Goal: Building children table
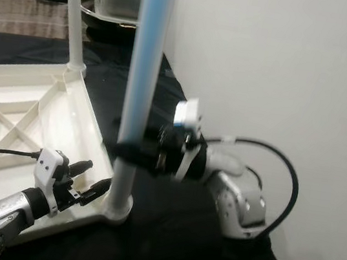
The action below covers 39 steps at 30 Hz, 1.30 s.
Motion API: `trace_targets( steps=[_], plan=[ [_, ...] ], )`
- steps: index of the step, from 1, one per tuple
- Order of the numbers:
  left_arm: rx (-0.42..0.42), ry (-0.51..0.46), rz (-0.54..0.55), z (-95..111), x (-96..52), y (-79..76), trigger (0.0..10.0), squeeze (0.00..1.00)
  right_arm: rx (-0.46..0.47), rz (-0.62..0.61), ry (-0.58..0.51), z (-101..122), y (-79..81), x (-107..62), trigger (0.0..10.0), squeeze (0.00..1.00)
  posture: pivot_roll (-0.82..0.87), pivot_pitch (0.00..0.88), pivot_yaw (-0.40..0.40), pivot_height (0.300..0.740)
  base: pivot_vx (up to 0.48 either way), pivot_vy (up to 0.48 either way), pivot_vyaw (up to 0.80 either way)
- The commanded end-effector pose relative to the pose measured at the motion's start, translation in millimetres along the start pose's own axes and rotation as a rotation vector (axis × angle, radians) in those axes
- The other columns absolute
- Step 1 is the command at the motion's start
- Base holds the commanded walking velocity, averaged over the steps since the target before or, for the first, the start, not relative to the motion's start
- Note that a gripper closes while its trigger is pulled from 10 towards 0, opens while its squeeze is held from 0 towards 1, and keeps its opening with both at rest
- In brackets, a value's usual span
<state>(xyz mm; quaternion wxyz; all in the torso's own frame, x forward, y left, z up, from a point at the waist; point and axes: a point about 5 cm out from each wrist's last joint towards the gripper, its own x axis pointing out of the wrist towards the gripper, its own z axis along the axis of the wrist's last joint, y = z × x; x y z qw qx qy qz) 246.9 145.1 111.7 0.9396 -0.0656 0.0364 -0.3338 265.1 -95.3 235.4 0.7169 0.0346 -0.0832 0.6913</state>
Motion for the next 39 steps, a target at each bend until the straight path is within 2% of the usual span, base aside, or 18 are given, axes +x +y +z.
trace_targets(
  steps=[1,4,5,6,7,8,9,10,11,12,13,20,21,25,26,29,34,39],
  plan=[
    [-0.012,0.007,-0.003,-2.1,-1.6,-1.4,10.0,0.00,0.042,0.040,0.021,-7.1,5.4,3.7,0.0,0.00,0.04,0.000,-0.134,0.740,0.000,0.000,0.00],
    [-0.012,0.007,-0.005,-2.2,-1.5,-1.6,10.0,0.00,0.047,-0.033,0.044,-13.5,0.1,6.2,0.0,0.00,0.04,0.000,-0.131,0.740,0.000,0.000,0.00],
    [-0.012,0.008,-0.006,-2.1,-0.9,-1.4,10.0,0.00,0.062,-0.223,0.099,-24.9,-17.7,9.4,0.0,0.00,0.04,0.000,-0.131,0.740,0.000,0.000,0.00],
    [-0.012,0.008,-0.006,-2.1,-0.9,-1.4,10.0,0.00,0.062,-0.223,0.099,-24.9,-17.7,9.4,0.0,0.00,0.04,0.000,-0.131,0.740,0.000,0.000,0.00],
    [-0.011,0.008,-0.007,-1.8,0.0,-1.0,10.0,0.00,0.085,-0.691,0.199,-41.7,-56.6,-1.9,0.0,0.00,0.03,0.000,-0.126,0.740,0.000,0.000,0.00],
    [-0.011,0.007,-0.010,-1.6,1.2,-1.4,10.0,0.00,0.052,-0.972,0.264,-51.7,-74.3,-14.7,0.0,0.00,0.03,0.000,-0.125,0.740,0.000,0.000,0.00],
    [-0.011,0.007,-0.010,-1.6,1.2,-1.4,10.0,0.00,0.052,-0.972,0.264,-51.7,-74.3,-14.7,0.0,0.00,0.03,0.000,-0.125,0.740,0.000,0.000,0.00],
    [-0.013,0.006,-0.013,-1.7,2.0,-2.1,10.0,0.00,0.071,-1.133,0.295,-57.3,-79.5,-21.5,0.0,0.00,0.03,0.000,-0.123,0.740,0.000,0.000,0.00],
    [-0.013,0.006,-0.013,-1.7,2.0,-2.1,10.0,0.00,0.071,-1.133,0.295,-57.3,-79.5,-21.5,0.0,0.00,0.03,0.000,-0.123,0.740,0.000,0.000,0.00],
    [-0.015,0.006,-0.015,-1.9,2.2,-2.8,10.0,0.00,0.067,-1.158,0.281,-55.8,-76.0,-18.8,3.8,0.00,0.02,0.000,-0.119,0.740,0.000,0.000,0.00],
    [-0.016,0.008,-0.017,-2.5,2.0,-3.1,10.0,0.00,0.078,-1.091,0.230,-50.6,-68.2,-10.0,10.0,0.00,0.02,0.000,-0.118,0.740,0.000,0.000,0.00],
    [-0.016,0.009,-0.019,-2.5,3.1,-2.9,10.0,0.00,0.137,-0.876,0.103,-40.3,-52.2,7.3,10.0,0.00,0.02,0.000,-0.119,0.740,0.000,0.000,0.00],
    [-0.015,0.007,-0.019,-2.1,3.8,-2.7,10.0,0.00,0.173,-0.793,0.042,-34.7,-49.1,8.9,10.0,1.00,0.02,0.000,-0.120,0.740,0.000,0.000,0.00],
    [-0.014,0.004,-0.018,-1.5,4.4,-2.5,10.0,0.00,0.201,-0.676,-0.037,-23.4,-47.2,10.2,10.0,1.00,0.02,0.000,-0.126,0.740,0.000,0.000,0.00],
    [-0.015,0.003,-0.015,-1.6,3.5,-2.5,10.0,0.00,0.170,-0.524,-0.047,-9.4,-44.4,14.9,10.0,0.00,0.03,0.000,-0.129,0.740,0.000,0.000,0.00],
    [-0.015,0.003,-0.015,-1.6,3.5,-2.5,10.0,0.00,0.170,-0.524,-0.047,-9.4,-44.4,14.9,10.0,0.00,0.03,0.000,-0.129,0.740,0.000,0.000,0.00],
    [-0.015,0.001,-0.010,-1.8,3.3,-2.0,10.0,0.00,0.061,-0.248,-0.057,7.0,-32.7,22.7,10.0,0.00,0.03,0.000,-0.131,0.740,0.000,0.000,0.00],
    [-0.015,-0.002,-0.006,-1.6,3.7,-1.5,10.0,0.00,0.041,-0.135,-0.017,-0.3,-23.0,30.1,10.0,0.00,0.04,0.000,-0.136,0.740,0.000,0.000,0.00]
  ],
)
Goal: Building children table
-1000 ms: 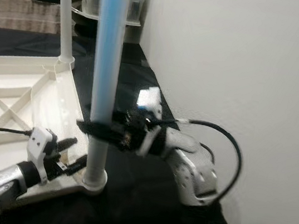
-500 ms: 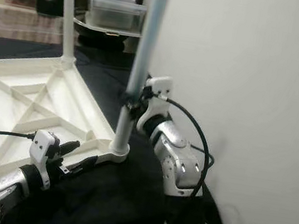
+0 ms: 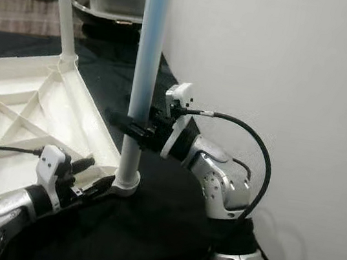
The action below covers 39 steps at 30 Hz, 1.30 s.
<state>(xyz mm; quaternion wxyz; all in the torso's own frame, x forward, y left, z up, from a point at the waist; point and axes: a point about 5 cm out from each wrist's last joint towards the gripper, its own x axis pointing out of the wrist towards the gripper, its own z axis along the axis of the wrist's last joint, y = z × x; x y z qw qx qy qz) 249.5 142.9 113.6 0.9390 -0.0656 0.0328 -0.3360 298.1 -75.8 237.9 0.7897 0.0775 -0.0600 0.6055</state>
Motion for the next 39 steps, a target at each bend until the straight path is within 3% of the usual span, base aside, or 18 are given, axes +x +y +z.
trace_targets(
  steps=[1,2,3,8,11,13,14,16,19,20,21,26,27,30,31,33,35,39],
  plan=[
    [-0.019,0.006,-0.002,-3.9,-0.6,-1.6,10.0,0.00,-0.022,0.148,0.003,-0.7,17.6,6.5,9.0,0.00,0.04,0.000,-0.136,0.740,0.000,0.000,0.00],
    [-0.019,0.006,-0.002,-3.9,-0.6,-1.6,10.0,0.00,-0.022,0.148,0.003,-0.7,17.6,6.5,9.0,0.00,0.04,0.000,-0.136,0.740,0.000,0.000,0.00],
    [-0.020,0.010,-0.001,-4.7,-2.4,-1.7,10.0,0.00,0.003,0.260,-0.009,-1.5,29.0,-0.2,0.0,0.00,0.04,0.000,-0.137,0.740,0.000,0.000,0.00],
    [-0.020,0.013,0.002,-5.5,-3.9,-0.6,10.0,0.00,-0.007,0.287,0.017,-3.9,33.1,-11.9,0.0,0.00,0.04,0.000,-0.134,0.740,0.000,0.000,0.00],
    [-0.020,0.015,-0.001,-5.9,-2.2,-0.6,10.0,0.00,-0.062,0.121,0.082,-11.1,15.3,-11.1,0.0,0.00,0.03,0.000,-0.130,0.740,0.000,0.000,0.00],
    [-0.019,0.014,-0.007,-5.6,-0.4,-1.0,10.0,0.00,-0.080,-0.339,0.210,-24.6,-24.9,-2.0,0.0,0.00,0.02,0.000,-0.128,0.740,0.000,0.000,0.00],
    [-0.019,0.014,-0.007,-5.6,-0.4,-1.0,10.0,0.00,-0.080,-0.339,0.210,-24.6,-24.9,-2.0,0.0,0.00,0.02,0.000,-0.128,0.740,0.000,0.000,0.00],
    [-0.020,0.012,-0.012,-5.8,1.3,-1.9,10.0,0.00,-0.128,-0.956,0.352,-45.8,-64.4,-28.2,0.0,0.00,0.02,0.000,-0.126,0.740,0.000,0.000,0.00],
    [-0.020,0.012,-0.015,-6.0,1.2,-2.5,10.0,0.00,-0.101,-1.080,0.359,-53.3,-61.8,-36.9,0.0,0.00,0.03,0.000,-0.126,0.740,0.000,0.000,0.00],
    [-0.020,0.013,-0.014,-6.0,0.5,-2.1,10.0,0.00,-0.088,-1.082,0.370,-58.2,-54.4,-33.6,3.5,0.00,0.03,0.000,-0.126,0.740,0.000,0.000,0.00],
    [-0.019,0.013,-0.013,-6.0,0.0,-1.5,10.0,0.00,-0.088,-1.037,0.369,-60.2,-46.7,-26.8,10.0,0.00,0.03,0.000,-0.126,0.740,0.000,0.000,0.00],
    [-0.018,0.016,-0.013,-5.8,-0.6,-0.8,10.0,0.00,-0.040,-0.903,0.251,-53.7,-31.0,-12.5,10.0,0.00,0.02,0.000,-0.120,0.740,0.000,0.000,0.00],
    [-0.017,0.016,-0.017,-5.7,0.0,-1.1,10.0,0.00,0.033,-0.773,0.124,-40.2,-25.1,-5.4,10.0,1.00,0.02,0.000,-0.120,0.740,0.000,0.000,0.00],
    [-0.017,0.015,-0.018,-5.7,0.4,-1.2,10.0,0.00,0.051,-0.736,0.096,-35.8,-24.8,-2.1,10.0,1.00,0.02,0.000,-0.120,0.740,0.000,0.000,0.00],
    [-0.019,0.013,-0.018,-5.5,0.8,-1.4,10.0,0.00,0.007,-0.507,-0.023,-11.4,-20.6,5.9,10.0,0.00,0.02,0.000,-0.119,0.740,0.000,0.000,0.00],
    [-0.020,0.012,-0.018,-5.6,1.0,-1.5,10.0,0.00,-0.027,-0.454,-0.059,-3.4,-18.4,8.4,10.0,0.00,0.02,0.000,-0.119,0.740,0.000,0.000,0.00],
    [-0.021,0.013,-0.020,-6.2,0.9,-2.0,10.0,0.00,0.027,-0.177,-0.159,15.7,4.7,10.5,10.0,0.00,0.01,0.000,-0.116,0.740,0.000,0.000,0.00],
    [-0.020,0.014,-0.022,-6.1,1.2,-2.4,10.0,0.00,0.006,0.020,-0.172,22.8,21.4,12.4,10.0,0.00,0.02,0.000,-0.122,0.740,0.000,0.000,0.00]
  ],
)
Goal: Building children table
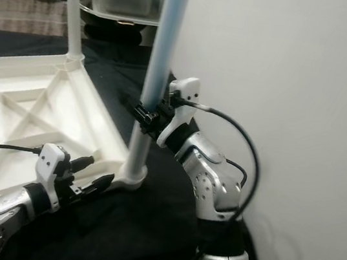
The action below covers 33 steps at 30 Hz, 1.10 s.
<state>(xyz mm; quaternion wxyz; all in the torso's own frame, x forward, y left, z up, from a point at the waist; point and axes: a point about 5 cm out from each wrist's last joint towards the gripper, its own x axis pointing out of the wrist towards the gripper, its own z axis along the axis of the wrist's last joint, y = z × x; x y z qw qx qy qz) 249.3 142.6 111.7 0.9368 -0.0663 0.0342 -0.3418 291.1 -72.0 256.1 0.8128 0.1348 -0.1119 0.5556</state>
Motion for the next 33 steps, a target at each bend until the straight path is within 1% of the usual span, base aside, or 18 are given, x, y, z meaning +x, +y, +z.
trace_targets(
  steps=[1,4,6,9,10,13,15,17,18,19,20,21,24,26,27,30,31,33],
  plan=[
    [-0.018,0.011,-0.010,-4.1,1.2,-2.4,10.0,0.00,-0.001,0.127,-0.015,4.3,13.6,6.6,10.0,0.00,0.02,0.000,-0.122,0.740,0.000,0.000,0.00],
    [-0.016,0.010,-0.009,-3.6,1.5,-2.1,10.0,0.00,-0.032,0.156,0.010,1.3,15.6,8.7,10.0,0.00,0.03,0.000,-0.128,0.740,0.000,0.000,0.00],
    [-0.013,0.008,0.011,-2.6,-2.3,-0.3,10.0,0.00,-0.015,0.296,0.041,-4.6,26.3,6.1,10.0,0.00,0.05,0.000,-0.144,0.740,0.000,0.000,0.00],
    [-0.013,0.008,0.018,-2.8,-4.3,0.1,10.0,0.00,0.000,0.349,0.044,-5.4,31.1,3.0,10.0,0.00,0.05,0.000,-0.144,0.740,0.000,0.000,0.00],
    [-0.016,0.013,0.023,-4.1,-6.4,0.0,10.0,0.00,0.012,0.393,0.050,-7.4,33.7,-3.9,0.0,0.00,0.05,0.000,-0.144,0.740,0.000,0.000,0.00],
    [-0.019,0.018,0.024,-5.8,-8.2,-0.8,10.0,0.00,0.009,0.371,0.120,-16.5,28.9,-13.5,0.0,0.00,0.04,0.000,-0.137,0.740,0.000,0.000,0.00],
    [-0.019,0.021,0.019,-6.2,-7.4,-1.2,10.0,0.00,-0.069,0.170,0.258,-32.7,8.7,-13.2,0.0,0.00,0.04,0.000,-0.134,0.740,0.000,0.000,0.00],
    [-0.017,0.020,0.015,-4.8,-5.1,-0.5,10.0,0.00,-0.130,-0.348,0.417,-51.3,-40.7,-12.7,0.0,0.00,0.03,0.000,-0.127,0.740,0.000,0.000,0.00],
    [-0.016,0.018,0.013,-4.2,-4.2,-0.3,10.0,0.00,-0.147,-0.540,0.455,-56.0,-57.5,-17.4,0.0,0.00,0.03,0.000,-0.127,0.740,0.000,0.000,0.00],
    [-0.016,0.018,0.013,-4.2,-4.2,-0.3,10.0,0.00,-0.147,-0.540,0.455,-56.0,-57.5,-17.4,0.0,0.00,0.03,0.000,-0.127,0.740,0.000,0.000,0.00],
    [-0.016,0.017,0.010,-3.7,-3.1,-0.4,10.0,0.00,-0.157,-0.736,0.465,-59.2,-71.3,-26.2,0.0,0.00,0.03,0.000,-0.126,0.740,0.000,0.000,0.00],
    [-0.016,0.017,0.008,-3.5,-2.7,-0.7,10.0,0.00,-0.123,-0.835,0.463,-63.7,-74.3,-32.4,0.0,0.00,0.03,0.000,-0.120,0.740,0.000,0.000,0.00],
    [-0.016,0.018,0.004,-3.6,-2.9,-1.1,10.0,0.00,-0.080,-0.877,0.439,-69.6,-66.6,-32.8,0.0,0.00,0.03,0.000,-0.119,0.740,0.000,0.000,0.00],
    [-0.016,0.019,0.004,-3.6,-3.4,-1.1,10.0,0.00,-0.061,-0.826,0.425,-71.8,-56.2,-26.8,0.0,0.00,0.03,0.000,-0.119,0.740,0.000,0.000,0.00],
    [-0.016,0.021,0.004,-3.7,-3.9,-0.6,10.0,0.00,-0.037,-0.699,0.387,-70.3,-41.1,-14.6,10.0,0.00,0.02,0.000,-0.116,0.740,0.000,0.000,0.00],
    [-0.015,0.022,0.003,-3.6,-3.9,-0.2,10.0,0.00,0.045,-0.599,0.278,-63.0,-32.8,-8.7,10.0,0.00,0.02,0.000,-0.115,0.740,0.000,0.000,0.00],
    [-0.014,0.022,0.002,-3.6,-3.3,-0.1,10.0,0.00,0.068,-0.539,0.253,-59.6,-30.5,-7.4,10.0,1.00,0.03,0.000,-0.119,0.740,0.000,0.000,0.00],
    [-0.014,0.018,0.003,-3.2,-2.3,0.3,10.0,0.00,0.096,-0.439,0.211,-50.1,-26.9,-1.7,10.0,1.00,0.03,0.000,-0.120,0.740,0.000,0.000,0.00]
  ],
)
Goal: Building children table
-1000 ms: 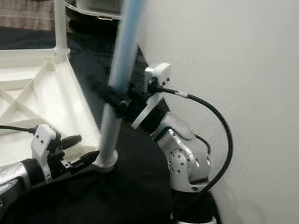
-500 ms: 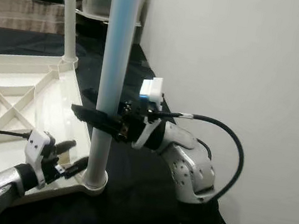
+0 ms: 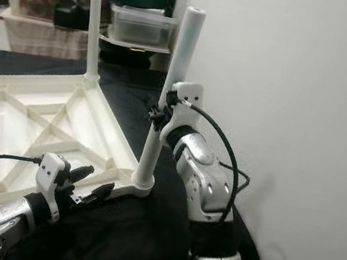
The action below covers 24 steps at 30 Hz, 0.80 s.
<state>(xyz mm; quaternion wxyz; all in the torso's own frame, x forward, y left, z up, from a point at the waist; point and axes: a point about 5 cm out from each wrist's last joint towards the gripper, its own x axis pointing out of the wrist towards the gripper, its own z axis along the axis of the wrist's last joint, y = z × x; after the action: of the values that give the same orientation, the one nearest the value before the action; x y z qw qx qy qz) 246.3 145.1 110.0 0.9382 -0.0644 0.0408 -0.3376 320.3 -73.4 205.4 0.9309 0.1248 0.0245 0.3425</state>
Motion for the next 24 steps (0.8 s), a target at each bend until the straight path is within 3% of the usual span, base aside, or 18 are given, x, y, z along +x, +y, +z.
trace_targets(
  steps=[1,4,5,8,14,15,16,17,19,20,21,22,23,24],
  plan=[
    [-0.013,0.004,-0.007,-1.3,2.0,0.4,10.0,0.00,0.015,0.157,-0.006,5.2,13.3,2.6,10.0,1.00,0.03,0.000,-0.119,0.740,0.000,0.000,0.00],
    [-0.014,0.004,-0.007,-1.3,2.2,0.5,10.0,0.00,-0.004,0.212,-0.033,12.2,20.5,3.4,10.0,1.00,0.03,0.000,-0.119,0.740,0.000,0.000,0.00],
    [-0.012,0.004,-0.008,-1.3,2.3,0.2,10.0,0.00,-0.022,0.403,-0.103,23.5,31.6,-9.8,10.0,0.00,0.03,0.000,-0.123,0.740,0.000,0.000,0.00],
    [-0.009,0.003,-0.006,-0.9,1.8,0.4,10.0,0.00,-0.067,0.745,-0.190,37.2,50.3,-38.0,10.0,0.00,0.04,0.000,-0.131,0.740,0.000,0.000,0.00],
    [-0.006,0.003,0.003,-0.6,-0.9,2.0,10.0,0.00,-0.077,0.861,-0.171,32.9,52.8,-49.7,10.0,0.00,0.04,0.000,-0.132,0.740,0.000,0.000,0.00],
    [-0.007,0.006,0.008,-0.9,-2.6,3.1,10.0,0.00,-0.070,0.899,-0.169,31.6,53.4,-53.8,2.3,0.00,0.04,0.000,-0.132,0.740,0.000,0.000,0.00],
    [-0.006,0.008,0.013,-1.1,-4.1,4.2,10.0,0.00,-0.059,0.920,-0.164,29.8,52.3,-56.5,0.0,0.00,0.04,0.000,-0.132,0.740,0.000,0.000,0.00],
    [-0.007,0.010,0.016,-1.5,-5.2,4.9,10.0,0.00,-0.050,0.929,-0.162,28.6,51.6,-57.8,0.0,0.00,0.04,0.000,-0.135,0.740,0.000,0.000,0.00],
    [-0.008,0.011,0.017,-2.0,-5.9,5.1,10.0,0.00,-0.086,0.795,-0.113,19.7,42.3,-46.7,0.0,0.00,0.04,0.000,-0.133,0.740,0.000,0.000,0.00],
    [-0.008,0.011,0.017,-2.0,-5.9,5.1,10.0,0.00,-0.086,0.795,-0.113,19.7,42.3,-46.7,0.0,0.00,0.04,0.000,-0.133,0.740,0.000,0.000,0.00],
    [-0.009,0.011,0.015,-2.1,-5.8,4.9,10.0,0.00,-0.119,0.504,-0.012,7.7,24.9,-22.3,0.0,0.00,0.04,0.000,-0.130,0.740,0.000,0.000,0.00],
    [-0.009,0.011,0.015,-2.1,-5.8,4.9,10.0,0.00,-0.119,0.504,-0.012,7.7,24.9,-22.3,0.0,0.00,0.04,0.000,-0.130,0.740,0.000,0.000,0.00],
    [-0.008,0.011,0.014,-2.2,-5.7,4.9,10.0,0.00,-0.126,0.349,0.041,2.1,15.4,-10.9,0.0,0.00,0.04,0.000,-0.130,0.740,0.000,0.000,0.00],
    [-0.007,0.011,0.011,-2.1,-4.7,4.5,10.0,0.00,-0.153,0.020,0.114,-10.5,-13.4,-0.5,0.0,0.00,0.04,0.000,-0.128,0.740,0.000,0.000,0.00]
  ],
)
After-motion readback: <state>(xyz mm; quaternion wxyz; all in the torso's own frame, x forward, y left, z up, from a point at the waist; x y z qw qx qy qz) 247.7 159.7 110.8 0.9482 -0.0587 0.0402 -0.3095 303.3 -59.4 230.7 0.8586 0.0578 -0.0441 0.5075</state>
